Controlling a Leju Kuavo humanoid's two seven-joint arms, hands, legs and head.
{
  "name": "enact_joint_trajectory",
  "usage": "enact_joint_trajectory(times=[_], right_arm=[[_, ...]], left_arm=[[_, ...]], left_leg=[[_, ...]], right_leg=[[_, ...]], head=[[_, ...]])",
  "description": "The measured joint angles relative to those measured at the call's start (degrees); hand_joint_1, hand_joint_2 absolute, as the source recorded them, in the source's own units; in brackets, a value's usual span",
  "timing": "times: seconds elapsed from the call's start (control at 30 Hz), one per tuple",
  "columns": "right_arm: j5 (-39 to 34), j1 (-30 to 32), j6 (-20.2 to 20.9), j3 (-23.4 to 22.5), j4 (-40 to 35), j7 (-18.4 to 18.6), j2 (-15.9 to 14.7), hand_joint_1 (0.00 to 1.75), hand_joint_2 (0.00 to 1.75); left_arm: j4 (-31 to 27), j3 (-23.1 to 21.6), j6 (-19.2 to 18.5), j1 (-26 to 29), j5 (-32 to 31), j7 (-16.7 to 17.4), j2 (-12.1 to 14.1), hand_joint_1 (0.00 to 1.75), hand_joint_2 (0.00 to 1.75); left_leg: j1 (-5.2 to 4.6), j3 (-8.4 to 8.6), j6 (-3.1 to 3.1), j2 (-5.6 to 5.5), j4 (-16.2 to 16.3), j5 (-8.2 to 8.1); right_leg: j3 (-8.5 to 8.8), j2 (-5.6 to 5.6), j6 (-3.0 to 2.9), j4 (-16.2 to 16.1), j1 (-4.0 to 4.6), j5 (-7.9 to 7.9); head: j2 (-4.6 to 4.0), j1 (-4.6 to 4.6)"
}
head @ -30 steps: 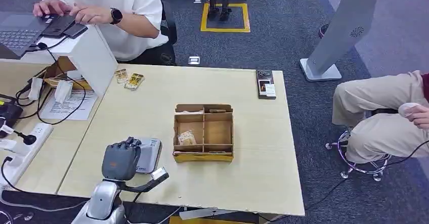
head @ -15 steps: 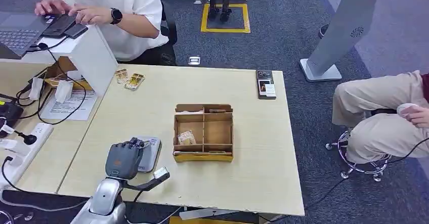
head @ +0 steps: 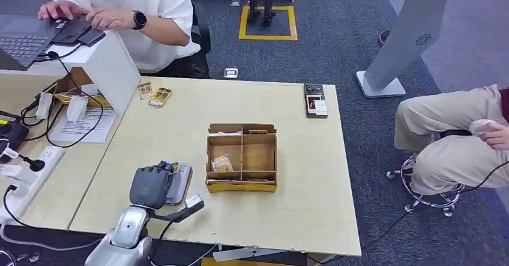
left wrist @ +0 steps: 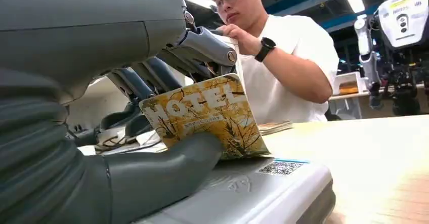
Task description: Pass the card to the sensor for recognition and then transmit it.
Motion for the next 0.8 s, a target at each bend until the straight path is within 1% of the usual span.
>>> enact_joint_trajectory(times=[0.17,0.23,0.27,0.37,0.4,0.43,0.47,0.53,0.57,0.6,0.67,0.7,0.73,0.77,0.8], right_arm=[[0.1,0.0,0.0,0.0,0.0,0.0,0.0,0.00,1.75],[0.3,0.0,0.0,0.0,0.0,0.0,0.0,0.00,1.75],[0.5,0.0,0.0,0.0,0.0,0.1,0.0,0.00,1.75],[0.6,0.1,0.0,0.0,0.0,0.2,0.0,0.00,1.75],[0.7,0.1,-0.1,0.0,0.0,0.2,0.0,0.00,1.75],[0.7,0.1,-0.2,0.0,0.0,0.3,0.0,0.00,1.75],[0.8,0.1,-0.3,0.0,0.0,0.3,0.0,0.00,1.75],[1.1,0.1,-0.4,0.0,0.0,0.3,0.0,0.00,1.75],[1.1,0.1,-0.4,0.0,0.0,0.3,0.0,0.00,1.75],[1.2,0.1,-0.4,0.0,0.0,0.3,0.0,0.00,1.75],[1.3,0.1,-0.5,0.0,0.0,0.3,0.0,0.00,1.75],[1.3,0.1,-0.5,0.0,0.0,0.3,0.0,0.00,1.75],[1.3,0.1,-0.7,0.0,0.0,0.2,0.1,0.00,1.75],[1.3,0.1,-1.0,0.0,0.0,0.2,0.1,0.00,1.75],[1.3,0.0,-1.2,0.0,0.0,0.2,0.1,0.00,1.75]], left_arm=[[0.3,-0.4,0.5,-0.2,0.5,0.3,-0.1,1.75,1.75],[0.3,-0.5,1.5,-0.1,0.5,1.0,-0.1,1.75,1.75],[-0.4,-0.5,2.0,0.2,0.9,0.9,-0.2,1.75,1.75],[-5.6,-0.5,2.6,2.6,2.5,-0.5,-0.2,1.75,1.75],[-7.5,-0.2,2.6,3.4,3.9,-1.8,-0.5,1.75,1.75],[-9.8,0.3,2.6,4.4,5.6,-4.2,-0.9,1.75,1.75],[-12.5,1.4,2.6,5.5,7.6,-8.0,-1.9,1.75,1.75],[-17.8,5.8,2.7,7.2,12.2,-20.1,-5.4,1.75,1.75],[-19.3,8.1,2.6,7.5,13.3,-24.0,-7.0,1.75,1.75],[-20.8,10.3,2.6,8.0,13.8,-26.5,-8.6,1.75,1.75],[-23.1,14.0,2.6,8.4,14.3,-27.1,-11.3,1.75,1.75],[-23.8,15.2,2.6,8.6,15.1,-27.7,-11.9,1.75,1.75],[-24.3,16.5,2.6,8.5,18.8,-30.9,-13.2,1.75,1.75],[-24.3,17.8,2.6,8.3,25.3,-35.2,-14.2,1.75,1.75],[-24.3,18.8,2.6,8.2,31.6,-38.1,-15.7,1.75,1.75]], left_leg=[[0.00,0.13,0.00,0.00,0.0,0.00],[0.00,0.15,0.00,0.00,0.0,0.00],[0.00,0.16,0.00,0.01,0.0,0.00],[0.00,0.13,0.00,0.00,0.0,0.00],[0.00,0.12,0.00,-0.01,0.0,0.00],[-0.01,0.11,0.00,0.00,0.0,0.00],[-0.02,0.07,0.01,0.00,0.0,0.00],[-0.02,-0.05,0.01,-0.02,0.0,0.00],[-0.03,-0.08,0.02,-0.03,0.0,-0.01],[-0.04,-0.07,0.04,-0.02,0.0,-0.02],[-0.05,-0.06,0.07,0.03,0.0,-0.05],[-0.05,-0.06,0.07,0.03,0.0,-0.05],[-0.05,-0.08,0.07,0.00,0.0,-0.05],[-0.05,-0.09,0.07,-0.02,0.0,-0.04],[-0.03,-0.11,0.06,-0.08,0.0,-0.04]], right_leg=[[0.14,0.00,0.00,0.0,0.00,0.00],[0.16,0.00,0.00,0.0,0.00,0.00],[0.18,0.01,0.00,0.0,0.00,0.00],[0.12,-0.01,0.00,0.0,0.00,0.00],[0.12,-0.02,0.00,0.0,0.00,0.00],[0.09,-0.01,0.00,0.0,-0.01,0.00],[0.06,0.00,0.00,0.0,-0.01,0.00],[-0.01,-0.02,0.00,0.0,-0.02,0.00],[-0.02,-0.02,0.01,0.0,-0.02,0.00],[-0.03,0.00,0.01,0.0,-0.03,0.01],[-0.06,0.06,0.01,0.0,-0.03,0.01],[-0.09,0.06,0.01,0.0,-0.03,0.01],[-0.12,0.03,0.01,0.0,-0.03,0.01],[-0.12,-0.03,0.01,0.0,-0.03,0.01],[-0.11,-0.12,0.01,0.0,-0.02,0.00]], head=[[0.02,0.00],[0.00,0.00],[0.02,0.00],[0.02,0.00],[0.00,0.02],[0.00,-0.02],[0.02,0.00],[0.00,0.00],[0.02,0.02],[0.00,0.02],[0.00,0.02],[0.00,0.00],[0.00,-0.02],[0.00,-0.04],[0.00,0.02]])
